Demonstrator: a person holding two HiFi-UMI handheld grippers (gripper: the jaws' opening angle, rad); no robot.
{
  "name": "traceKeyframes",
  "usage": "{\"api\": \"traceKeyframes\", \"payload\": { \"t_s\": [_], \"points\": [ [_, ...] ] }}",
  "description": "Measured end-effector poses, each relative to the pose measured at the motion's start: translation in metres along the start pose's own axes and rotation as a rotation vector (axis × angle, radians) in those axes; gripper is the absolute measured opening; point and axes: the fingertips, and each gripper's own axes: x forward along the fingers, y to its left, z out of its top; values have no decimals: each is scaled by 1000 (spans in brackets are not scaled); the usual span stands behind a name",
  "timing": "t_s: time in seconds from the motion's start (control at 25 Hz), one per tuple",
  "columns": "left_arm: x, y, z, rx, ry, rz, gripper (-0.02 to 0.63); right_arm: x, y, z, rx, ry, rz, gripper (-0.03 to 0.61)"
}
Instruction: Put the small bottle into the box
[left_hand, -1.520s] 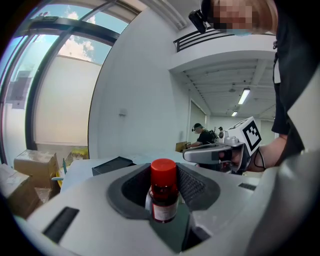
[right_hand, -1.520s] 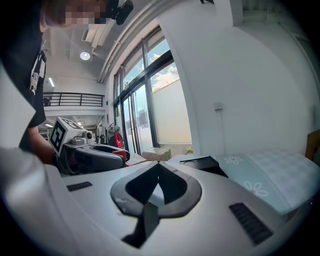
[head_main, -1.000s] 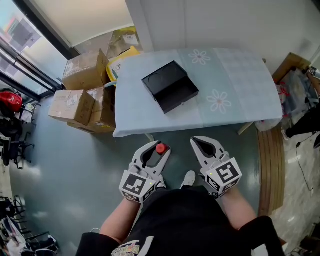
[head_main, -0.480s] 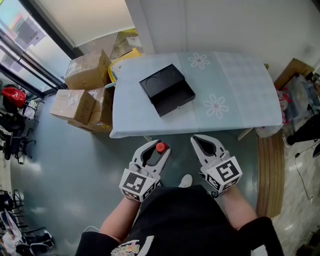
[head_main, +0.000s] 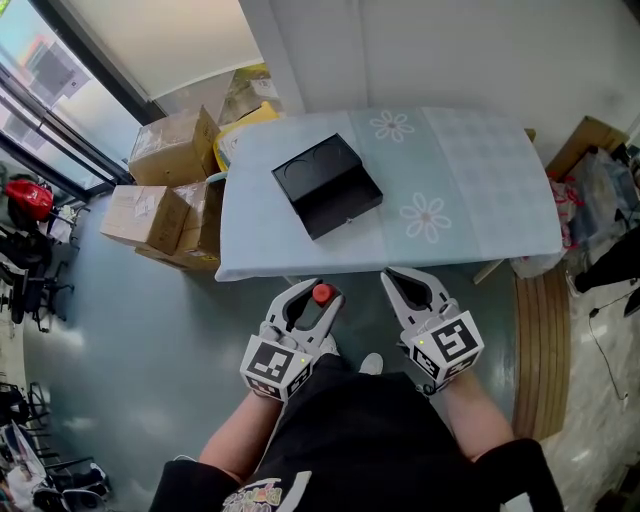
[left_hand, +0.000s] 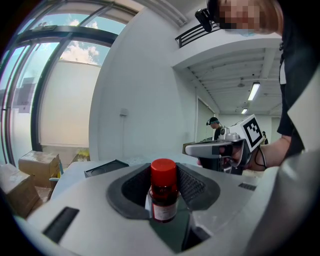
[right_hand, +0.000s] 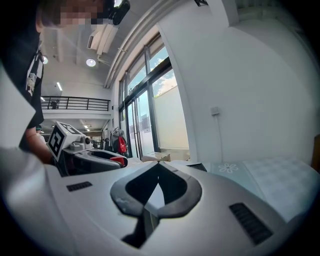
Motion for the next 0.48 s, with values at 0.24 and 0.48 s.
{"api": "traceKeyframes", "payload": {
  "t_s": [0.24, 0.48],
  "points": [
    [17, 8, 1, 1, 3, -2, 155, 3, -13, 0, 14, 1, -17, 9],
    [39, 26, 4, 1, -1, 1, 155, 14, -30, -6, 24, 16, -27, 9]
  ]
}}
